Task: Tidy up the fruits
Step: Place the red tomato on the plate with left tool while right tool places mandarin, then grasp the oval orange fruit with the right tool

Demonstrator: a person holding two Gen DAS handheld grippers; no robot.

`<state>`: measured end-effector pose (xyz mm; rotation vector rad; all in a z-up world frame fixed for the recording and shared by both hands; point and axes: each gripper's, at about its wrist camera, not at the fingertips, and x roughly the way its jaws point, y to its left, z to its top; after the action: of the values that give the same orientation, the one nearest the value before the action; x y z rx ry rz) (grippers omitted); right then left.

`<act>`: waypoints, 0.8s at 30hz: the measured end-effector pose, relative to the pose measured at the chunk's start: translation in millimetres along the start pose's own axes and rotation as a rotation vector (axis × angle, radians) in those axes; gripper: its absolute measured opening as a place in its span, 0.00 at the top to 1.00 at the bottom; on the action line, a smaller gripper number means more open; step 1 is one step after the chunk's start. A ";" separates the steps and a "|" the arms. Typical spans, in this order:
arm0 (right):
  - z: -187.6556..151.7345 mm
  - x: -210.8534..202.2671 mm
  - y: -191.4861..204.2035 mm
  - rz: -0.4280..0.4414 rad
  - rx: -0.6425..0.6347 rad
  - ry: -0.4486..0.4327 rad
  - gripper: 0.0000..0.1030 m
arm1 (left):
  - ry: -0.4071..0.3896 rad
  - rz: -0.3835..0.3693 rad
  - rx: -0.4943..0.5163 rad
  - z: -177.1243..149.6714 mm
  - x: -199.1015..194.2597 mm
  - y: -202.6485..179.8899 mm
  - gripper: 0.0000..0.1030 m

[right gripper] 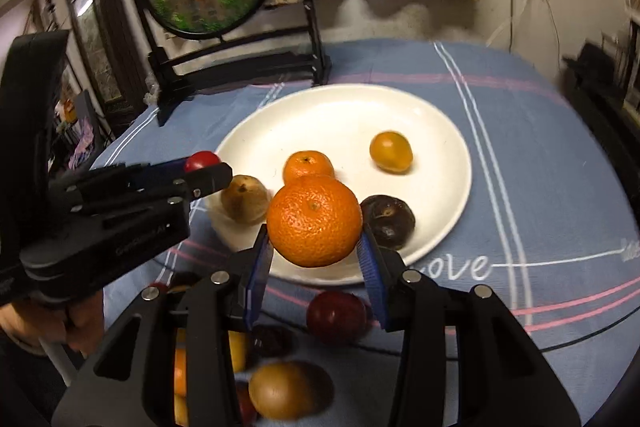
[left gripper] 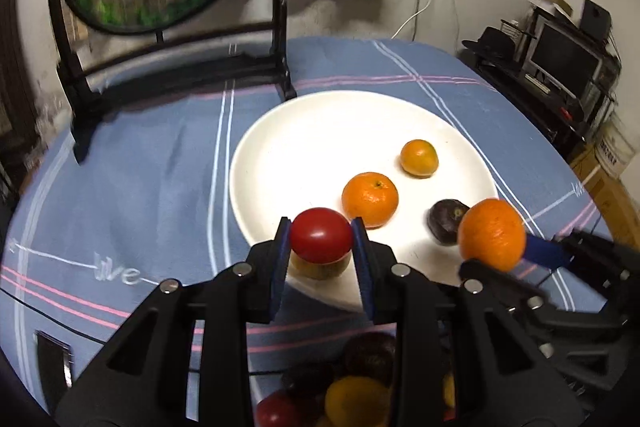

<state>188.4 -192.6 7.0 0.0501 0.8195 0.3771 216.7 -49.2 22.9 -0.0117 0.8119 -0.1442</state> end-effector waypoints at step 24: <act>-52.9 -47.3 -19.2 0.047 -0.054 0.106 0.46 | 0.036 -0.023 -0.104 -50.6 -48.7 16.9 0.13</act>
<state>126.9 -232.2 0.4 -0.0010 0.9136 0.4488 149.2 -23.7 22.2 -0.1166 0.8552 -0.1238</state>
